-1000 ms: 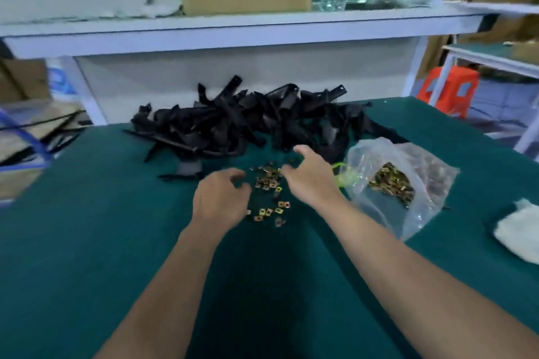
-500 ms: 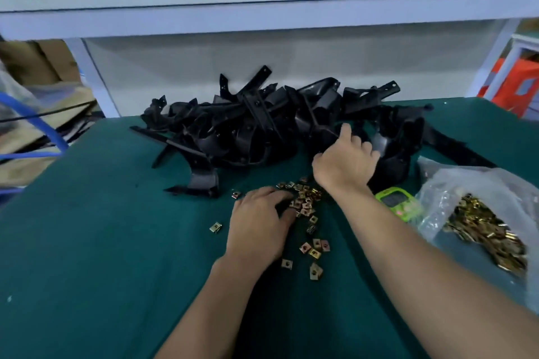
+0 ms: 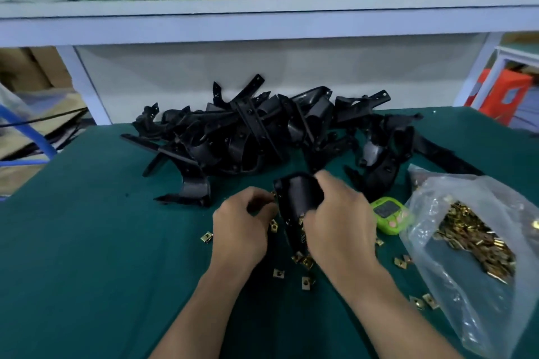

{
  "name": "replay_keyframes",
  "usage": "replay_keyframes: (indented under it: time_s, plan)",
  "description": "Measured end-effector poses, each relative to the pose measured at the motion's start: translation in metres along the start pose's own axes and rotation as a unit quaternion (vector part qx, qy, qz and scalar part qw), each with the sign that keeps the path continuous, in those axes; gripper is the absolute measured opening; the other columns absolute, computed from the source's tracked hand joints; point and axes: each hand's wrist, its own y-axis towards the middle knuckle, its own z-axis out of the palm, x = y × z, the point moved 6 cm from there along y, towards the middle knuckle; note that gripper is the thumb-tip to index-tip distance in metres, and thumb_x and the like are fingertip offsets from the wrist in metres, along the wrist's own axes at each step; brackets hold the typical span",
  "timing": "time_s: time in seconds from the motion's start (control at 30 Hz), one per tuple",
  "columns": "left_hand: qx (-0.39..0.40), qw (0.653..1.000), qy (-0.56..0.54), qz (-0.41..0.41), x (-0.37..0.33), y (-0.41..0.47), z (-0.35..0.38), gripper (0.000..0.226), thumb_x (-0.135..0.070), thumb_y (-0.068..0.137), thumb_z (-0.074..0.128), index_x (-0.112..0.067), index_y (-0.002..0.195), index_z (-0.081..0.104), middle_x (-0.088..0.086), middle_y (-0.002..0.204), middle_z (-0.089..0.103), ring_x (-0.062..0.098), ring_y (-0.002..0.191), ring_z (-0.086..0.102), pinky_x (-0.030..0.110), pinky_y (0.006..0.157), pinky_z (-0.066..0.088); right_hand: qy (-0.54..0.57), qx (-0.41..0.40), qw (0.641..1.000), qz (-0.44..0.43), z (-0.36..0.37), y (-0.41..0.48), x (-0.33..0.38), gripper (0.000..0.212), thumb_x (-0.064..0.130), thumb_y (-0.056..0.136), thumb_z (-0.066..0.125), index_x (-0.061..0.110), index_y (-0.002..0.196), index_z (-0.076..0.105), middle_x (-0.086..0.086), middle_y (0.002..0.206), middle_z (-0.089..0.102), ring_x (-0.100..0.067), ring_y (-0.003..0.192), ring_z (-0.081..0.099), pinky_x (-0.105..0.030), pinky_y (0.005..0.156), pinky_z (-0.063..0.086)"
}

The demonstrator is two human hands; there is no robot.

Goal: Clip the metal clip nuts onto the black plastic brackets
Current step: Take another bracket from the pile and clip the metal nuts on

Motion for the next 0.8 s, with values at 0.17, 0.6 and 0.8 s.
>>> replay_keyframes:
  time_s: [0.17, 0.6, 0.8]
  plan:
    - [-0.021, 1.0, 0.006, 0.001, -0.004, -0.017, -0.005, 0.032, -0.011, 0.09, 0.076, -0.042, 0.08, 0.073, -0.03, 0.074, 0.07, -0.016, 0.082, 0.063, -0.001, 0.067, 0.043, -0.035, 0.043, 0.998, -0.004, -0.007, -0.038, -0.014, 0.029, 0.006, 0.075, 0.074, 0.023, 0.075, 0.05, 0.009, 0.064, 0.05, -0.018, 0.057, 0.043, -0.033, 0.063, 0.032]
    - [-0.028, 0.999, -0.038, -0.015, -0.003, -0.033, -0.015, 0.031, -0.011, 0.084, 0.08, -0.038, 0.072, 0.073, -0.033, 0.072, 0.069, -0.012, 0.069, 0.065, 0.0, 0.059, 0.043, -0.011, 0.093, 0.994, 0.061, -0.006, -0.044, -0.029, 0.015, 0.017, 0.079, 0.066, 0.027, 0.084, 0.056, 0.01, 0.064, 0.053, -0.022, 0.065, 0.053, -0.032, 0.054, 0.034]
    - [-0.02, 0.999, -0.021, -0.032, 0.008, -0.024, -0.014, 0.033, -0.01, 0.091, 0.074, -0.041, 0.08, 0.076, -0.025, 0.077, 0.068, -0.022, 0.076, 0.059, -0.004, 0.06, 0.04, -0.036, 0.075, 0.994, 0.075, -0.008, -0.039, -0.032, 0.02, 0.021, 0.079, 0.068, 0.026, 0.082, 0.049, 0.011, 0.062, 0.049, -0.009, 0.056, 0.045, -0.03, 0.049, 0.027]
